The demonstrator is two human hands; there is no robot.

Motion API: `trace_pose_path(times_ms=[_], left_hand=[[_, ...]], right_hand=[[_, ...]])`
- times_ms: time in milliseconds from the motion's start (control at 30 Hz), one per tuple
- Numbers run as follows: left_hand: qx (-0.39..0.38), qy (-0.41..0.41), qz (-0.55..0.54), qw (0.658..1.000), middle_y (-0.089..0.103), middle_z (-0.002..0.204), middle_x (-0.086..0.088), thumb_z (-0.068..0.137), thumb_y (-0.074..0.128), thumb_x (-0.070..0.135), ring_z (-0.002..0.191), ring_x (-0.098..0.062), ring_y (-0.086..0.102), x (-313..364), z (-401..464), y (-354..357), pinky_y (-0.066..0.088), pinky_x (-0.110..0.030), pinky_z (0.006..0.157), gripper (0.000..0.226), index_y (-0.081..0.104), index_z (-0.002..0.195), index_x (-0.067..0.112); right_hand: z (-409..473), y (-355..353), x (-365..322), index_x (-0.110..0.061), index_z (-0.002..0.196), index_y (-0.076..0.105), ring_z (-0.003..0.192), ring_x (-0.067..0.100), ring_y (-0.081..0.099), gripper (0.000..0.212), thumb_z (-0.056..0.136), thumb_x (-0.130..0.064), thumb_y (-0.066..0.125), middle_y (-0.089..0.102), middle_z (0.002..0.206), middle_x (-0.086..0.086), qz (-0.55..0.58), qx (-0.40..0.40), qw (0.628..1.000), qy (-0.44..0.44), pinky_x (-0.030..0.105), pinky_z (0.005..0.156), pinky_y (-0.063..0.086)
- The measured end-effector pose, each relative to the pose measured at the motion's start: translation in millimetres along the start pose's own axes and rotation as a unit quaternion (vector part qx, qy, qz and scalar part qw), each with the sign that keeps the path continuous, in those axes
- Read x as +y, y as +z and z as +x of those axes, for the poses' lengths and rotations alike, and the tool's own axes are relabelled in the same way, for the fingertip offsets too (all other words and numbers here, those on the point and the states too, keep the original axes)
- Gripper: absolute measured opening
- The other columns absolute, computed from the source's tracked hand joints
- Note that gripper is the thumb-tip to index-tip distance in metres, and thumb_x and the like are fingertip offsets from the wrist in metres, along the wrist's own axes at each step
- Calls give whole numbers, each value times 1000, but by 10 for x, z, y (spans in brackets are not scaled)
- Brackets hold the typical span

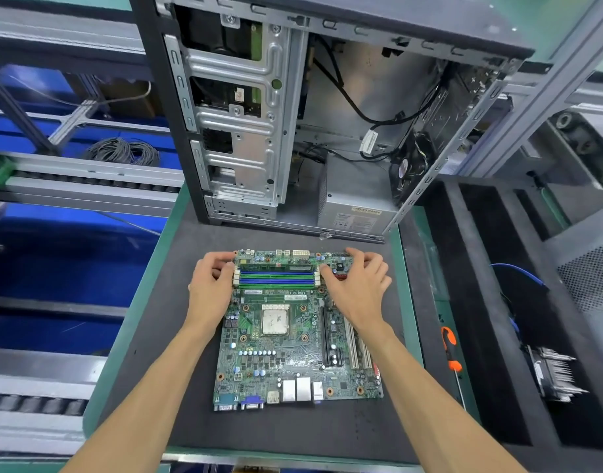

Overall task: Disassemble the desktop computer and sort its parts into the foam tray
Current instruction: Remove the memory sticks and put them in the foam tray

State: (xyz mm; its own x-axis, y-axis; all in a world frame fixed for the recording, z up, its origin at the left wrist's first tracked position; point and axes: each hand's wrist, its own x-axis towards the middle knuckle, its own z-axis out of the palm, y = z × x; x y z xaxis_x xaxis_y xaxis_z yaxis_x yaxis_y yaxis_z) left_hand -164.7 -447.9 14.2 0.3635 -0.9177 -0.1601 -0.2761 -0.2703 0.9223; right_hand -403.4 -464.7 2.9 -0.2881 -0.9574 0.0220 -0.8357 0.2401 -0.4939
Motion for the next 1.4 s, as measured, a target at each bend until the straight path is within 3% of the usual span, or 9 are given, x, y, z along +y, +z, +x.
trace_pose_path(times_ms=[200,367,600,733,933,1067,1133,1233,1400], left_hand=[[-31,94,103,990,52,103,8,95,64,35,97,-9,53,-18,-82,-4,29,-45,106,16,64,94,51],[-9,125,94,988,55,103,2,96,64,26,105,-18,46,37,-129,-5,37,-52,105,12,73,101,31],[-49,222,18,974,58,104,0,98,60,15,89,-1,58,668,-184,69,52,-34,86,21,68,100,35],[-130,245,-83,957,65,101,-8,100,55,11,83,-16,69,1106,-284,316,56,-24,76,17,67,103,23],[-241,28,-271,931,65,94,-10,97,43,-4,84,-23,64,1195,-500,1003,55,-29,75,26,67,97,8],[-252,-70,-169,950,66,105,-14,98,42,-2,88,-23,71,1029,-652,1545,59,-33,80,32,61,122,9],[-244,-12,-32,969,63,104,-9,98,46,2,87,-21,69,978,-681,1769,56,-27,77,33,55,128,11],[-248,122,126,953,61,100,-6,94,51,5,79,-13,58,969,-690,2006,47,-29,77,30,63,120,12],[-256,171,196,931,60,97,1,91,53,9,83,-11,57,968,-669,2185,46,-31,83,23,66,102,25]], right_hand=[[-102,-92,-60,-21,132,57,121,26,40,46,94,-47,60,47,126,7,-4,66,994,-90,45,102,25],[-187,-127,-214,-26,114,71,117,15,45,23,98,-37,61,61,115,-8,33,-15,974,-222,39,106,23],[-111,-427,-246,-28,105,59,104,4,57,7,99,-31,60,65,105,-14,254,-47,948,-186,32,93,47],[-96,-655,-207,-32,105,55,94,3,66,9,100,-40,57,72,98,-15,300,-90,933,-177,28,87,52],[-174,-890,327,-34,101,59,60,2,48,21,100,-46,42,55,70,-10,414,-194,889,17,18,60,38],[-217,-914,847,-22,101,64,65,1,47,11,103,-23,53,54,75,-13,326,-163,923,123,16,59,35],[-164,-974,1014,-21,99,62,70,4,53,8,101,-27,59,59,80,-11,328,-105,924,168,12,58,38],[21,-1042,1155,-21,98,61,84,10,60,10,96,-30,66,62,84,-13,289,-20,938,188,22,71,41],[359,-1003,1124,-15,101,67,88,13,64,16,93,-28,70,64,82,-11,249,2,949,192,26,78,47]])
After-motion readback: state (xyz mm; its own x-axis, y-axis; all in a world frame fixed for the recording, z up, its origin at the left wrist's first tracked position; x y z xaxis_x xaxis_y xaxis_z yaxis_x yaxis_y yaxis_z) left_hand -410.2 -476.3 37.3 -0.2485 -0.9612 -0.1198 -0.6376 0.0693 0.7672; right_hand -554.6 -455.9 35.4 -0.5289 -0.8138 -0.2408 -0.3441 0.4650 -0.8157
